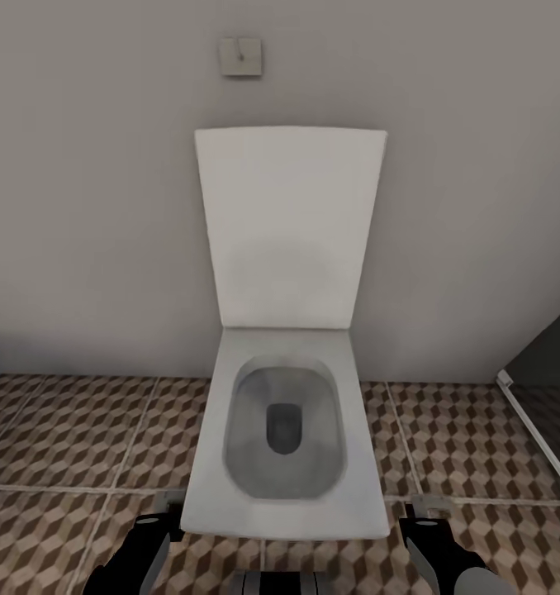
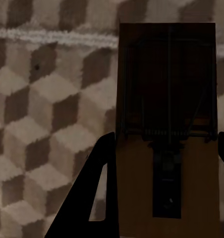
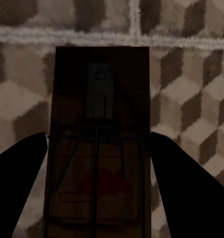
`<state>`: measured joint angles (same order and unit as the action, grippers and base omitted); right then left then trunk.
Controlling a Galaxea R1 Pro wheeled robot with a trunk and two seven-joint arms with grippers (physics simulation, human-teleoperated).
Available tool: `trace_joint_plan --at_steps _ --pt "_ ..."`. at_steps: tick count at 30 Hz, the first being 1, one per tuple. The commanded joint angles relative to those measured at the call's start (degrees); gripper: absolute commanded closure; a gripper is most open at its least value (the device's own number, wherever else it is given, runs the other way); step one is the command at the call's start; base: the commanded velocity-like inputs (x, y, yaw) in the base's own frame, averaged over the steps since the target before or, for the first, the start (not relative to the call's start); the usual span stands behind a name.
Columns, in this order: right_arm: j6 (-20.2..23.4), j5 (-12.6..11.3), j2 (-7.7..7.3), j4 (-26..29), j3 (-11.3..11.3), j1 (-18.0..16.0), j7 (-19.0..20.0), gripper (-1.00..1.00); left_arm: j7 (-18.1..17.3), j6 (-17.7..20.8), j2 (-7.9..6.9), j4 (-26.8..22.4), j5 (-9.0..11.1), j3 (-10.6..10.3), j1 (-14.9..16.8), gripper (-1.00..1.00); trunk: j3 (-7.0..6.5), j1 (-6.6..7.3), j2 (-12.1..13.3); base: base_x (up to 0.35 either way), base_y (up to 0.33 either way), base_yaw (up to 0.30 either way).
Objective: Take the four mousetraps from the cabinet in the bathroom and place them on the bathroom floor. Make sure all four end up on the same floor surface, and ensure that at least two of them are either under or directly next to the same bathroom sink.
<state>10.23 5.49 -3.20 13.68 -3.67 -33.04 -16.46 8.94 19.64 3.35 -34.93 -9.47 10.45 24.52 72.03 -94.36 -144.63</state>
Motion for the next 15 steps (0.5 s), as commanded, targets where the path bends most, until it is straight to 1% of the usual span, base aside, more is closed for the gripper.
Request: trace_joint_plan --at_steps 1,5,15 --pt "0.40 0.57 0.03 0.12 -0.37 0.00 -0.03 1.00 -0.06 0.31 0.07 -0.12 -0.66 0.28 0.01 1.00 0.04 -0.02 -0.01 0.233 0.000 0.000" --pt "0.40 0.57 0.03 0.12 -0.37 -0.01 -0.01 1.00 -0.06 0.31 0.07 -0.13 -0.59 0.28 0.03 1.00 0.04 -0.02 -0.01 0.127 0.000 0.000" --pt "0.40 0.57 0.03 0.12 -0.37 -0.01 0.02 1.00 -0.09 0.31 0.12 -0.14 -0.54 0.28 0.00 1.00 0.04 -0.02 -0.01 0.019 0.000 0.000"
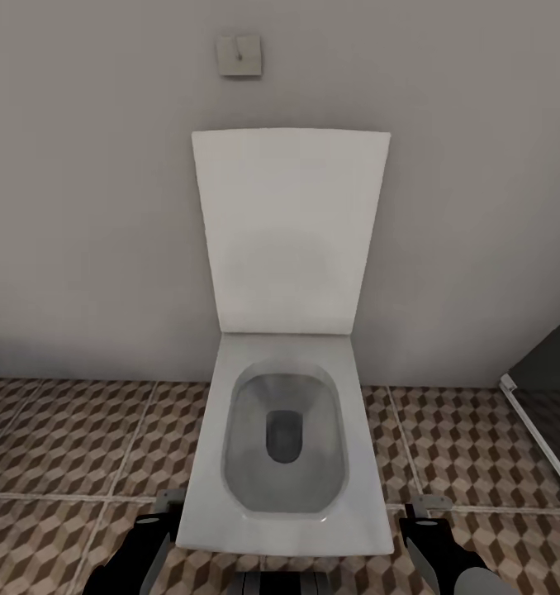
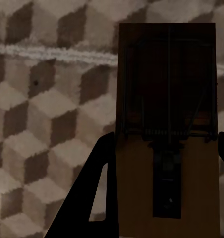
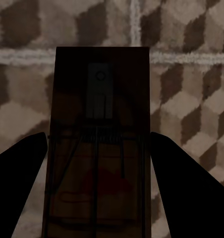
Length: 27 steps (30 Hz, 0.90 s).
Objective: Take the four mousetraps from the cabinet in the bathroom and place them on the bathroom floor. Make sure all four end up on the same floor surface, and ensure that at least two of them are either under or directly next to the same bathroom sink.
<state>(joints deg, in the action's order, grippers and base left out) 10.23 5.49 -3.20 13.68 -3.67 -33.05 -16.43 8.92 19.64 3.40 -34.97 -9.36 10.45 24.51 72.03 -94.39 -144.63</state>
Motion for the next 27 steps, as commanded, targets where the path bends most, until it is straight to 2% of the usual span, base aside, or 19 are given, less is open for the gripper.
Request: trace_joint_plan --at_steps 1,16,27 --pt "0.40 0.57 0.03 0.11 -0.37 0.00 -0.01 1.00 -0.06 0.31 0.08 -0.10 -0.65 0.28 0.01 1.00 0.04 0.01 -0.02 0.002 0.000 0.000" --pt "0.40 0.57 0.03 0.11 -0.37 0.03 0.14 1.00 -0.04 0.31 0.10 -0.10 -0.68 0.28 0.02 1.00 0.04 0.01 -0.02 0.002 0.000 0.000" --pt "0.40 0.57 0.03 0.11 -0.37 0.03 0.10 1.00 -0.04 0.29 0.10 -0.10 -0.74 0.28 0.03 1.00 0.04 0.01 -0.02 0.072 0.000 0.000"
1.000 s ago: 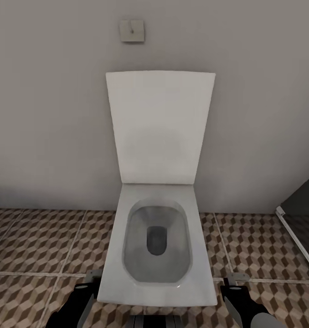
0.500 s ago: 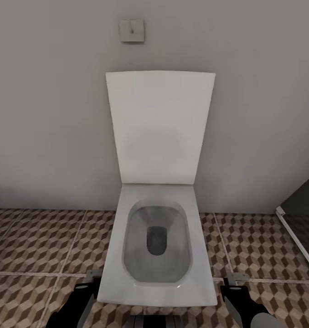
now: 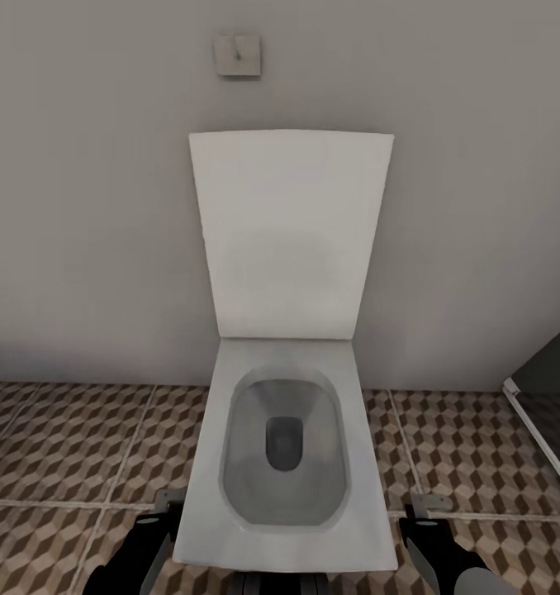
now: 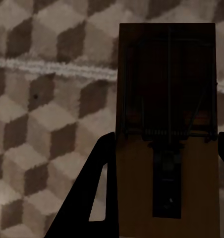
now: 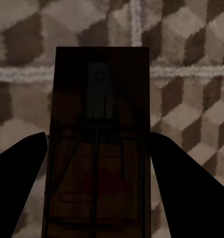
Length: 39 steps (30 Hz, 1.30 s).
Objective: Take the four mousetraps from the cabinet in the bathroom and place them on the bathroom floor. Make sure all four end up on the same floor surface, and ensure that at least two of them are either under or directly next to the same bathroom sink.
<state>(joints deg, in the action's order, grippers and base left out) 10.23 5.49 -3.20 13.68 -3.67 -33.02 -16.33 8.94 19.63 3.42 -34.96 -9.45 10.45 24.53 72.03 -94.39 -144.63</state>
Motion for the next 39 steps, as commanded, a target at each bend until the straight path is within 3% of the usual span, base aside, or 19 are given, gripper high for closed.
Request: trace_joint_plan --at_steps 1,39 --pt "0.40 0.57 0.03 0.12 -0.37 -0.01 -0.01 1.00 -0.07 0.31 0.06 -0.10 -0.65 0.28 0.01 1.00 0.04 0.01 -0.02 0.016 0.000 0.000" --pt "0.26 0.72 0.01 0.12 -0.34 -0.01 -0.07 1.00 -0.13 0.32 -0.09 0.02 -0.57 0.28 0.01 1.00 0.04 0.01 -0.02 0.001 0.000 -0.025"
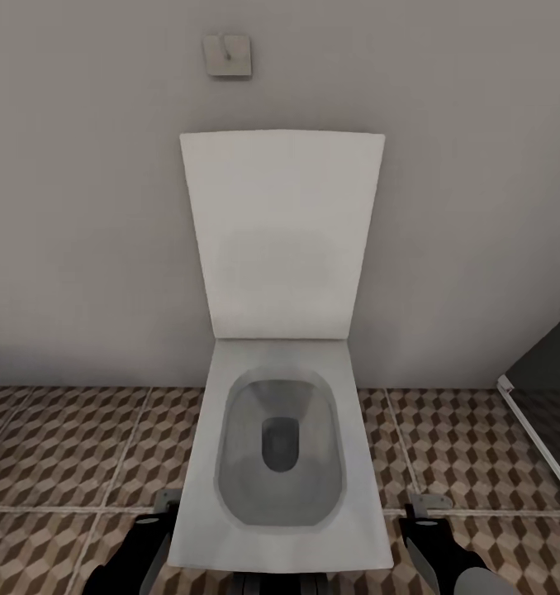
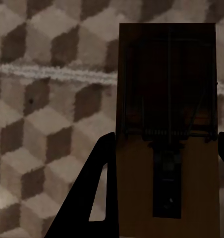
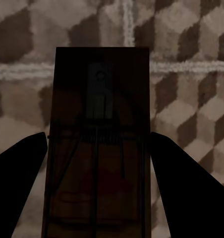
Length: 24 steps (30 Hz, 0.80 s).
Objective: Take the four mousetraps from the cabinet in the bathroom and place them on the bathroom floor. Make sure all four end up on the same floor surface, and ensure that at least two of them are either under or directly next to the same bathroom sink.
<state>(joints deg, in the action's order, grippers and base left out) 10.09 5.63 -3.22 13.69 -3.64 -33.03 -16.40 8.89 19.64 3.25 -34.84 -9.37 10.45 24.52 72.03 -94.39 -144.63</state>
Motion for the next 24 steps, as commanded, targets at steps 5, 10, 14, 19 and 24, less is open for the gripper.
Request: trace_joint_plan --at_steps 5,10,14,19,24 --pt "-0.16 0.86 -0.07 0.11 -0.33 0.00 0.03 1.00 -0.15 0.34 -0.33 -0.42 -0.52 0.34 0.06 1.00 0.04 0.01 -0.02 0.000 0.000 0.000" --pt "-0.44 0.86 -0.15 0.04 -0.30 -0.01 0.31 1.00 -0.18 0.80 -0.63 -1.68 -0.66 0.30 0.31 1.00 0.04 0.01 -0.02 0.000 0.000 0.000" --pt "-0.50 0.72 -0.13 0.03 -0.24 0.00 0.44 1.00 -0.18 0.77 -1.42 -1.42 -0.37 0.28 1.48 1.00 0.04 0.01 -0.02 0.000 0.000 0.000" --pt "-0.64 0.70 -0.21 0.03 -0.23 -0.01 0.48 1.00 -0.29 0.63 -2.46 -0.97 -0.22 0.28 2.65 1.00 0.04 0.01 -0.02 0.000 0.000 0.000" --pt "-0.81 0.47 -0.54 0.03 -0.33 -0.01 0.49 1.00 -0.35 0.44 -2.88 1.26 -0.14 0.28 4.86 1.00 0.04 0.01 -0.02 0.000 0.000 0.000"
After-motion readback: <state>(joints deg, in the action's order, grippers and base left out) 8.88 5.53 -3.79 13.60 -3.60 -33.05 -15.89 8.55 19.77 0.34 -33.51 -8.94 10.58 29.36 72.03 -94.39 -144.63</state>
